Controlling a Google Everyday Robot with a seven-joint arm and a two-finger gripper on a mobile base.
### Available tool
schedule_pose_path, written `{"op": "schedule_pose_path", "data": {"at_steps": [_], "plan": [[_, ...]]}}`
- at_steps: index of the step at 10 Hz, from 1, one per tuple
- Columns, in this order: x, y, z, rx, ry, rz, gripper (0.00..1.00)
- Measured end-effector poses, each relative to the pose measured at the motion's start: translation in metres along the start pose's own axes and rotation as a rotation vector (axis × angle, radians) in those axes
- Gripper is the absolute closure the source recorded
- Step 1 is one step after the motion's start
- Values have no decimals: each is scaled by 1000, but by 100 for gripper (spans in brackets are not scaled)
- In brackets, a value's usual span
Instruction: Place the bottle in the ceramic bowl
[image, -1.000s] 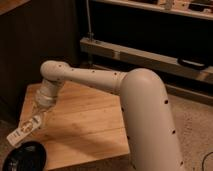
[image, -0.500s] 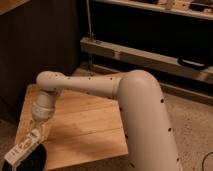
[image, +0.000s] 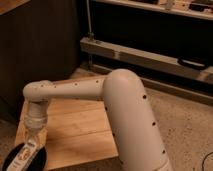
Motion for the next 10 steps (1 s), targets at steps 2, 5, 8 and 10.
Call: {"op": "schedule_pose_path", "data": {"at_steps": [2,5,8,10], "plan": [[-7,-5,9,-38,71,-33,95],[-5,-5,11,-42,98,-33,83],[-5,-5,11,-42,98,-33,89],[-5,-5,11,-41,98,-31,82]]}}
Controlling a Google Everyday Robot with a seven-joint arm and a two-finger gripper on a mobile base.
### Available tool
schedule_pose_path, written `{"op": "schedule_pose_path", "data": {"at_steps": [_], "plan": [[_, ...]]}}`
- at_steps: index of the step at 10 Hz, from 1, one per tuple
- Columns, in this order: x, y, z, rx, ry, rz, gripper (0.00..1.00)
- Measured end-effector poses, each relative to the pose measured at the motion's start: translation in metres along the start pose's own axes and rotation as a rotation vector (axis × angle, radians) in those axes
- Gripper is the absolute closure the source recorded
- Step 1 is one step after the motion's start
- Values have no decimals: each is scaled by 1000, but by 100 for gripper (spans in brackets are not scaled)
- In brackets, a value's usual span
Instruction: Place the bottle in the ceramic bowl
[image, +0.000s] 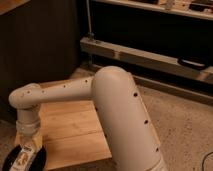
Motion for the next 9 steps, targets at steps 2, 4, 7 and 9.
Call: {"op": "schedule_pose_path", "data": {"at_steps": [2,4,7,9], "plan": [[0,0,0,0,0,1,60],[0,0,0,0,0,1,41],[1,0,0,0,0,1,28],[1,0,1,0,-1,2,28]]}}
